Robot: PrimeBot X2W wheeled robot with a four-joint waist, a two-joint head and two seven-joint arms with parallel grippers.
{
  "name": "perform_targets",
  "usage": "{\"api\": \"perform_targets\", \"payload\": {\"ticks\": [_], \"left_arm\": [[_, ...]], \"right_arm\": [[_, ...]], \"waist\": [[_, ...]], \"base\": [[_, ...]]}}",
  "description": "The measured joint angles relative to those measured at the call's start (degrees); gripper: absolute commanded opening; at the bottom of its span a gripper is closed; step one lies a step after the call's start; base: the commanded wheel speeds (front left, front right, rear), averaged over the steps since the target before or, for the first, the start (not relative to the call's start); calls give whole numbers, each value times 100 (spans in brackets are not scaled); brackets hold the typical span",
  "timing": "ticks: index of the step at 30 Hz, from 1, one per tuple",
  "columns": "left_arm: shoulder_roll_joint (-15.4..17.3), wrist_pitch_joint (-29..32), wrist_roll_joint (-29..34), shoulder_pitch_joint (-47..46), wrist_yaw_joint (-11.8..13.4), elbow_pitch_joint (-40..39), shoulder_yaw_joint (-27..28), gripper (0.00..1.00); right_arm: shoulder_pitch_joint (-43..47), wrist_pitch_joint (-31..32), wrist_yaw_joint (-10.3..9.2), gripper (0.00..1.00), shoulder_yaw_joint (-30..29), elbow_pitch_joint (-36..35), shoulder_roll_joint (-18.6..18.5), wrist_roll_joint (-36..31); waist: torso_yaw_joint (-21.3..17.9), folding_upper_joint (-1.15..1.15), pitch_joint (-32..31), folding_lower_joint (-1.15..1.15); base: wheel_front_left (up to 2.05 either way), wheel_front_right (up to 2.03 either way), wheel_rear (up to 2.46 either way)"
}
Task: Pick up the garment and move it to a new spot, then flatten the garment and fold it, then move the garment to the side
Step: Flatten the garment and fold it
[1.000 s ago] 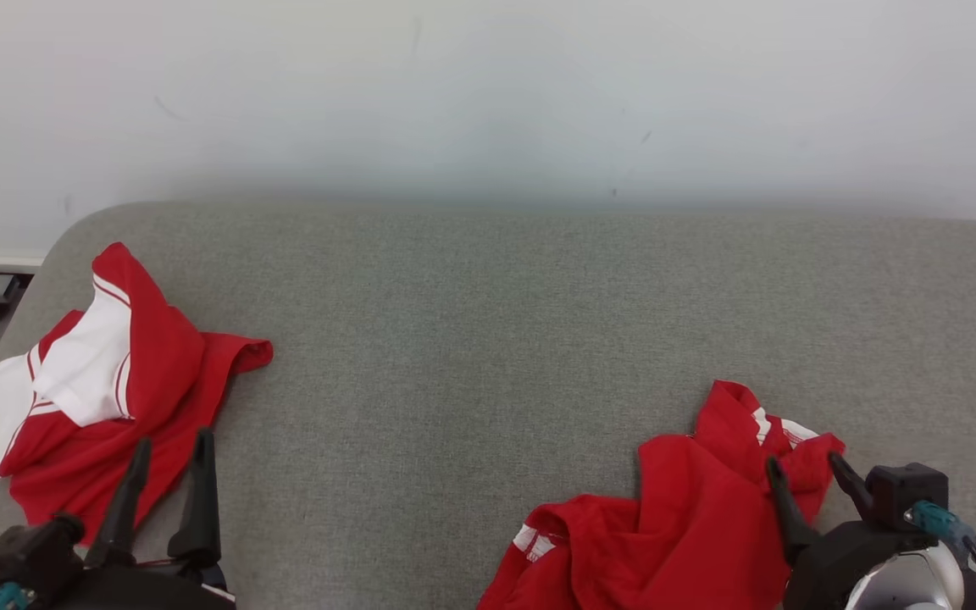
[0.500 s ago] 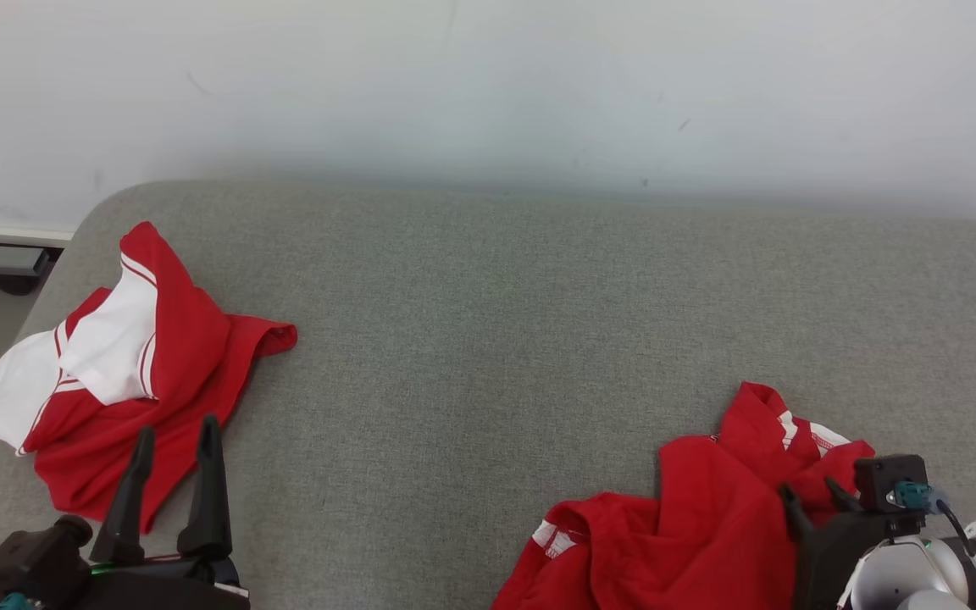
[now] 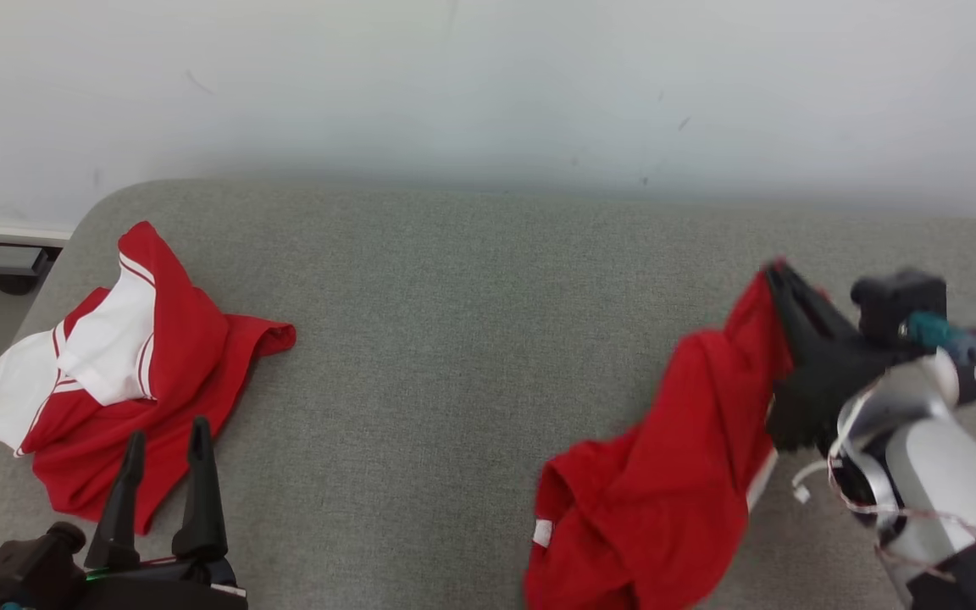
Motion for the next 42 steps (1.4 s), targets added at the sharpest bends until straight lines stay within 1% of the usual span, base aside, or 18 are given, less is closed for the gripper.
{"api": "perform_targets", "payload": {"ticks": [1,3,5,8,11,14,16,19,23,30,34,36,42], "left_arm": [[-21,0,43,-3,0,1,10,100],[-54,0,78,-4,0,-3,11,100],[-78,-1,97,-4,0,-5,13,100],[-81,-1,119,-1,0,-41,55,100],[-88,-1,121,-2,0,-91,92,100],[-98,-1,129,-2,0,-91,131,100],[-100,-1,137,-1,0,-92,155,100],[-111,-1,166,-4,-1,-89,177,100],[-151,-1,180,-19,-53,-57,165,100],[-171,-2,192,-19,-57,-37,215,100],[-232,-2,197,-61,-108,3,177,100],[-257,-2,203,-172,-192,97,110,100],[-299,-25,220,-298,-258,256,20,100]], "right_arm": [[-174,-54,44,0,29,-38,24,-9],[-475,-185,55,0,42,-175,57,-65],[-722,-307,113,0,43,-271,107,-74],[-862,-419,220,0,192,-466,272,-73],[-801,-453,326,0,434,-526,447,-73],[-519,-453,393,0,576,-449,478,-69],[-226,-453,478,0,681,-360,485,-49],[89,-456,536,0,838,-201,559,-27],[308,-554,538,0,892,-104,700,63],[543,-605,578,0,1020,-3,798,108],[292,-655,599,0,1040,36,814,99],[109,-704,630,0,1095,44,858,99],[-153,-800,777,0,1560,169,1121,119]], "waist": [[-2,0,-7,0],[-6,0,-14,0],[-8,0,-17,0],[-17,0,-9,0],[-42,0,29,0],[-81,0,63,0],[-112,0,81,0],[-154,0,111,0],[-170,0,129,0],[-183,0,161,0],[-186,0,189,0],[-164,0,190,0],[-37,0,136,0]], "base": [[0,0,0],[0,0,0],[0,0,0],[0,0,0],[0,0,0],[0,0,0],[0,0,0],[0,0,0],[0,0,0],[0,0,0],[0,0,0],[0,0,0],[0,0,0]]}}
